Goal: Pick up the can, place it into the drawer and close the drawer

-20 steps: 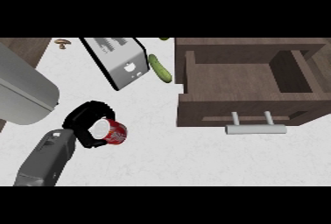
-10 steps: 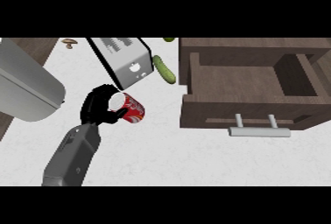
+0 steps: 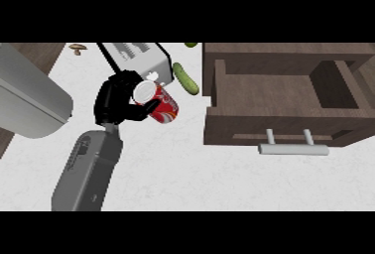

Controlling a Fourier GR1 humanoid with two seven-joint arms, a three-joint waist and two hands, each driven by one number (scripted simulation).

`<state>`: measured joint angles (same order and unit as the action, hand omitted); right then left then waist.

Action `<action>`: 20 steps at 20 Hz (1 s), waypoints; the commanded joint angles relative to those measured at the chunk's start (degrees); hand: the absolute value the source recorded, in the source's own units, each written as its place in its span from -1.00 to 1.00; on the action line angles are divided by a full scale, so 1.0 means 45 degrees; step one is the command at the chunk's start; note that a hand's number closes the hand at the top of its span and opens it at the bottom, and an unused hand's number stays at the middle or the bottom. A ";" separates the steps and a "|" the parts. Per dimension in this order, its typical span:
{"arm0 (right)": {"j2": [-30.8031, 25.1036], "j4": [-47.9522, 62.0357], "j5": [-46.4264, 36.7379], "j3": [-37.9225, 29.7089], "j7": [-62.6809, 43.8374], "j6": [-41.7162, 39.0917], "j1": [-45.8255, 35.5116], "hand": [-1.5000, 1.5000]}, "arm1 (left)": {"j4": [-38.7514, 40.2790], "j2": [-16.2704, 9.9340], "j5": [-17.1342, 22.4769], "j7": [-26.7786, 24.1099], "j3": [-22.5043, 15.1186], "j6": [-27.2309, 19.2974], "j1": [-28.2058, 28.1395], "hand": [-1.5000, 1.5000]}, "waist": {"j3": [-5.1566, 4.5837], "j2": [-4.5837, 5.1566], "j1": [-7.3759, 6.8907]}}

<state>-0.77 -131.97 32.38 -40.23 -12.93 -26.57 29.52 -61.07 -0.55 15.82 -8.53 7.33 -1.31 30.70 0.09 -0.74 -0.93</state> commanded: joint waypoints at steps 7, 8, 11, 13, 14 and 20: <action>0.0158 0.0413 -0.0033 -0.0118 0.0373 -0.0509 -0.0095 -1.00 | -0.4700 0.0122 -0.0621 0.3770 -0.2238 -0.3334 0.0196 1.00 | -0.0013 0.0114 0.0281; 0.0161 -0.0415 -0.0515 0.0540 -0.0523 0.0628 -0.0814 -1.00 | -0.4744 -0.0276 -0.0738 0.4671 -0.1584 -0.3358 0.1147 1.00 | -0.0017 0.0131 0.0198; 0.0157 0.0225 -0.0097 0.0195 0.0229 -0.0690 -0.0014 -1.00 | -0.3593 0.0120 -0.0736 0.3749 -0.2361 -0.4215 0.1749 1.00 | -0.0016 0.0149 0.0387; -0.1028 0.1380 0.0484 -0.0614 -0.0229 -0.0428 -0.1256 -1.00 | -0.3902 0.0121 -0.0577 0.4578 -0.2687 -0.4736 0.2325 1.00 | -0.0015 0.0150 0.0323; 0.0114 0.0851 -0.0417 0.0051 -0.0024 -0.0403 -0.1103 -1.00 | -0.3835 0.0121 -0.0847 0.4802 -0.2870 -0.5116 0.2701 1.00 | -0.0015 0.0152 0.0326; 0.0160 0.0456 -0.0723 0.0566 0.0302 -0.0356 -0.0640 -1.00 | -0.1799 0.0123 -0.0448 0.4532 -0.2976 -0.6062 0.5046 1.00 | -0.0013 0.0164 0.0430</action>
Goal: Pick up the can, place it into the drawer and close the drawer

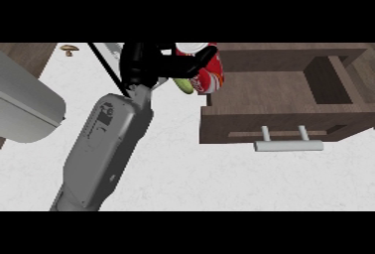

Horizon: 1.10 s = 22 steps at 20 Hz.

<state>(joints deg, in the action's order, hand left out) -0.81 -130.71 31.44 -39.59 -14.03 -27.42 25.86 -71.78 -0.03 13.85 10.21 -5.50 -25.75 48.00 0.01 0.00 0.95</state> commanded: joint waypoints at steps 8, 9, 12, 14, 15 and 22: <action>-0.0161 -0.0074 0.0592 -0.0296 -0.0555 0.0284 -0.0299 -1.00 | 0.3456 0.0006 0.1146 -0.0289 -0.0645 -0.1542 0.3657 1.00 | 0.0002 0.0017 0.0140; -0.0678 0.0794 0.0581 -0.0581 -0.0225 0.0075 -0.0757 -1.00 | 0.3801 0.0007 0.1525 -0.0933 -0.1060 -0.1758 0.3691 1.00 | 0.0005 0.0036 0.0172; 0.0168 -0.0501 -0.0213 0.0339 -0.0381 0.0443 -0.0108 -1.00 | 0.4413 0.0007 0.1905 -0.1029 -0.0651 -0.1491 0.4240 1.00 | 0.0000 0.0036 0.0148; -0.0417 0.0185 0.0512 -0.0297 -0.0212 0.0064 -0.0462 -1.00 | 0.4823 0.0007 0.2350 -0.1130 -0.1336 -0.1971 0.4694 1.00 | 0.0005 0.0036 0.0227; 0.0168 -0.0427 0.0251 0.0236 -0.0276 0.0226 -0.0023 -1.00 | 0.4942 0.0007 0.2188 -0.0856 -0.1161 -0.1660 0.4848 1.00 | 0.0003 0.0024 0.0168; 0.0166 0.0255 -0.0808 0.0597 -0.0280 0.0276 -0.1094 -1.00 | 0.7242 0.0007 0.3915 -0.2280 -0.1953 -0.1843 0.6302 1.00 | 0.0013 0.0114 0.0374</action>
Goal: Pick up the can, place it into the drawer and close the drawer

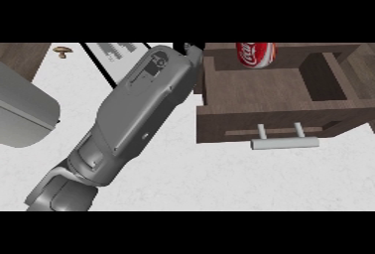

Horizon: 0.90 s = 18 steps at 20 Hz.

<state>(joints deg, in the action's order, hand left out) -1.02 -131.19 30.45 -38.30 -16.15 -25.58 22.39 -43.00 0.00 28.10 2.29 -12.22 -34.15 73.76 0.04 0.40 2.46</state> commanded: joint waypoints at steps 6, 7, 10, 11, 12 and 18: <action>0.0223 -0.0144 -0.0577 0.0492 0.0081 0.0052 -0.0174 -1.00 | 0.1560 0.0000 0.2258 -0.0652 -0.1759 -0.0918 0.1256 1.00 | 0.0010 0.0046 0.0282; 0.0224 -0.0192 -0.0095 0.0310 0.0404 -0.0383 0.0403 -1.00 | 0.1860 0.0000 0.2488 -0.0828 -0.1672 -0.0968 0.1332 1.00 | 0.0014 0.0048 0.0424; 0.0167 -0.0416 0.0172 0.0071 0.0036 -0.0272 0.0359 -1.00 | 0.2517 0.0000 0.2667 -0.1239 -0.2089 -0.0898 0.1281 1.00 | 0.0011 0.0060 0.0366; 0.0217 0.0140 -0.0244 0.0325 0.0083 0.0054 -0.0302 -1.00 | 0.2260 0.0000 0.3025 -0.0899 -0.2226 -0.0970 0.1704 1.00 | 0.0012 0.0056 0.0244; -0.0158 0.0122 -0.0042 0.0268 -0.0107 0.0023 -0.0435 -1.00 | 0.2123 0.0000 0.3429 -0.1805 -0.2924 -0.1004 0.0611 1.00 | 0.0015 0.0116 0.0496; -0.0193 0.0092 0.0041 0.0257 -0.0204 -0.0095 -0.0448 -1.00 | 0.2916 0.0000 0.4222 -0.1385 -0.3675 -0.1332 0.1318 1.00 | 0.0016 0.0094 0.0445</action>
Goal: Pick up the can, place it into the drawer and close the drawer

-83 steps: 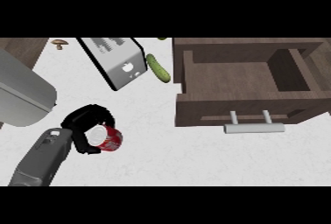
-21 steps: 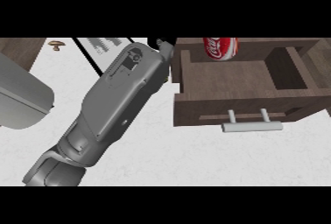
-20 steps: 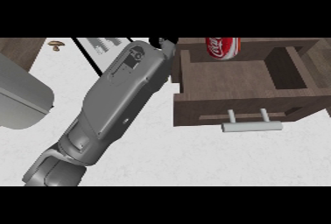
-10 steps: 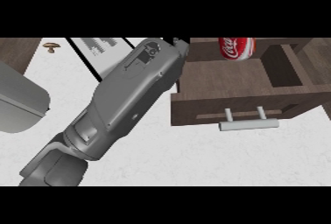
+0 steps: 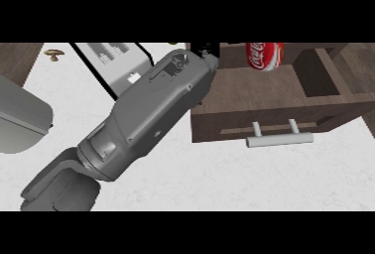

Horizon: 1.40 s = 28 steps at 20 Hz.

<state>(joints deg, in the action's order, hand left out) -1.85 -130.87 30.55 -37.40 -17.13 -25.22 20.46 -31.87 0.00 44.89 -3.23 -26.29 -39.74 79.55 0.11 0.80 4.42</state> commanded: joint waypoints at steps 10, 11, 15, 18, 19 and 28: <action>-0.0029 -0.0266 0.0053 0.0169 -0.0135 0.0000 -0.0131 -1.00 | 0.0817 -0.0001 0.1465 -0.0723 -0.2036 -0.1714 -0.0198 -1.00 | 0.0007 0.0048 0.0339; -0.0434 -0.0347 -0.0049 0.0194 -0.0596 0.0546 -0.0720 -1.00 | 0.1119 -0.0001 0.1683 -0.0760 -0.1613 -0.1287 0.0217 -1.00 | -0.0003 0.0105 0.0249; -0.0604 0.0175 0.0243 -0.0245 -0.0294 0.0186 -0.0541 -1.00 | 0.1506 -0.0001 0.1917 -0.1603 -0.1501 -0.0711 -0.0098 -1.00 | -0.0002 0.0085 0.0157; -0.0113 0.0066 -0.0477 0.0382 -0.0267 0.0280 -0.0745 -1.00 | 0.1467 -0.0001 0.2256 -0.1488 -0.1822 -0.1095 0.0195 -1.00 | 0.0001 0.0115 0.0205; -0.0484 0.0350 -0.0098 0.0084 -0.0393 0.0282 -0.0821 -1.00 | 0.1209 -0.0001 0.2293 -0.1364 -0.2076 -0.1373 0.0273 -1.00 | 0.0001 0.0057 0.0136; -0.0881 -0.1416 -0.3504 0.0196 0.1906 -0.1112 -0.1172 -1.00 | 0.1194 -0.0001 0.3009 -0.2353 -0.1750 -0.0949 0.0123 -1.00 | -0.0003 0.0112 -0.0056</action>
<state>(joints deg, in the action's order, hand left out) -5.13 -134.35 21.36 -37.83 -11.78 -27.83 16.18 -27.53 0.00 57.50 -12.44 -35.10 -45.05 79.16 0.10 1.14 4.78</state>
